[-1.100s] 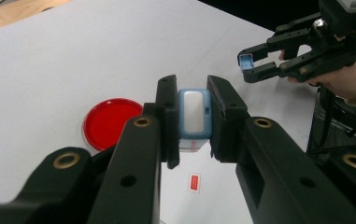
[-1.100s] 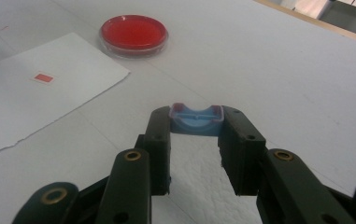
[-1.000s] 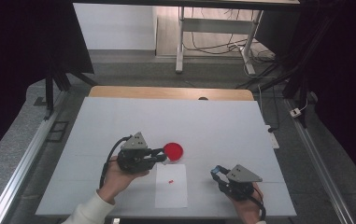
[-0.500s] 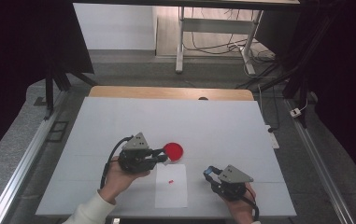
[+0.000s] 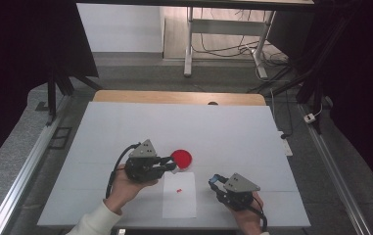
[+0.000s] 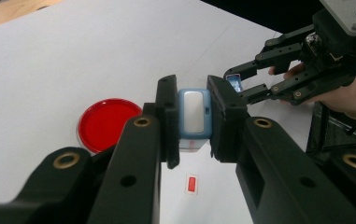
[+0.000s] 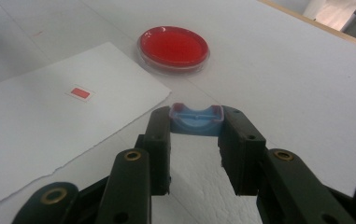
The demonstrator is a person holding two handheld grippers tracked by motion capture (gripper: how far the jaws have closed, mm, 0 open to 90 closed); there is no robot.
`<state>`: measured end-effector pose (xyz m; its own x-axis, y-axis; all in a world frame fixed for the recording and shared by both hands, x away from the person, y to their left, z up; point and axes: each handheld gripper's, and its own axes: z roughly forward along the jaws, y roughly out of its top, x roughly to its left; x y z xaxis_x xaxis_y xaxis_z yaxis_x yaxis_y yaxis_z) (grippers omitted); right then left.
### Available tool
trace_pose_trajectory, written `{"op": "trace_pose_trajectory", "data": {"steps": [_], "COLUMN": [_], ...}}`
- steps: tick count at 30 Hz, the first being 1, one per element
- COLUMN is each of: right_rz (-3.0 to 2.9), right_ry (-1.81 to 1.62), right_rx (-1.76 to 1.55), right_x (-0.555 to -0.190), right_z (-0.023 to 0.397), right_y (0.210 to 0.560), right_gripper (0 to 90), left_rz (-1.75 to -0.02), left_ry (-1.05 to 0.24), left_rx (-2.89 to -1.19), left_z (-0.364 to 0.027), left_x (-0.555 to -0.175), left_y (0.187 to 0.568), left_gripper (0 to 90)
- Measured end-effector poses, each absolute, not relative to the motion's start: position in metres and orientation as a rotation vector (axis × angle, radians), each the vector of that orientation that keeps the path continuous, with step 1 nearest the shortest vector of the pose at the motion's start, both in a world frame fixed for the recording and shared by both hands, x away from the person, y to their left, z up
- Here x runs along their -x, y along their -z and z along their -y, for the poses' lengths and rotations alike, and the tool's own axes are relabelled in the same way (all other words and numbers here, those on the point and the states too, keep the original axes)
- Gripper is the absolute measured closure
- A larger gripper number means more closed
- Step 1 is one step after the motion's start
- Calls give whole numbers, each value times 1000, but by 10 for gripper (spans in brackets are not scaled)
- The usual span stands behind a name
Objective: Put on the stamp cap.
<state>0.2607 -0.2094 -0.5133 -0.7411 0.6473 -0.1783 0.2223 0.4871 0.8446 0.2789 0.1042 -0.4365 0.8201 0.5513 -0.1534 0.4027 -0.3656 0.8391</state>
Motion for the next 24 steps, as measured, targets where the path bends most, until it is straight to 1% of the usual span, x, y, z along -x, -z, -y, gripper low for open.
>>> {"op": "trace_pose_trajectory", "data": {"steps": [24], "right_rz": [-2276], "right_ry": [-1203], "right_rx": [-658], "right_x": [-262], "right_z": [177], "right_y": [514], "right_gripper": [644], "left_rz": [-698], "left_ry": [-184], "left_rx": [-2018], "left_z": [-98], "left_x": [-278], "left_y": [440], "left_gripper": [756]}}
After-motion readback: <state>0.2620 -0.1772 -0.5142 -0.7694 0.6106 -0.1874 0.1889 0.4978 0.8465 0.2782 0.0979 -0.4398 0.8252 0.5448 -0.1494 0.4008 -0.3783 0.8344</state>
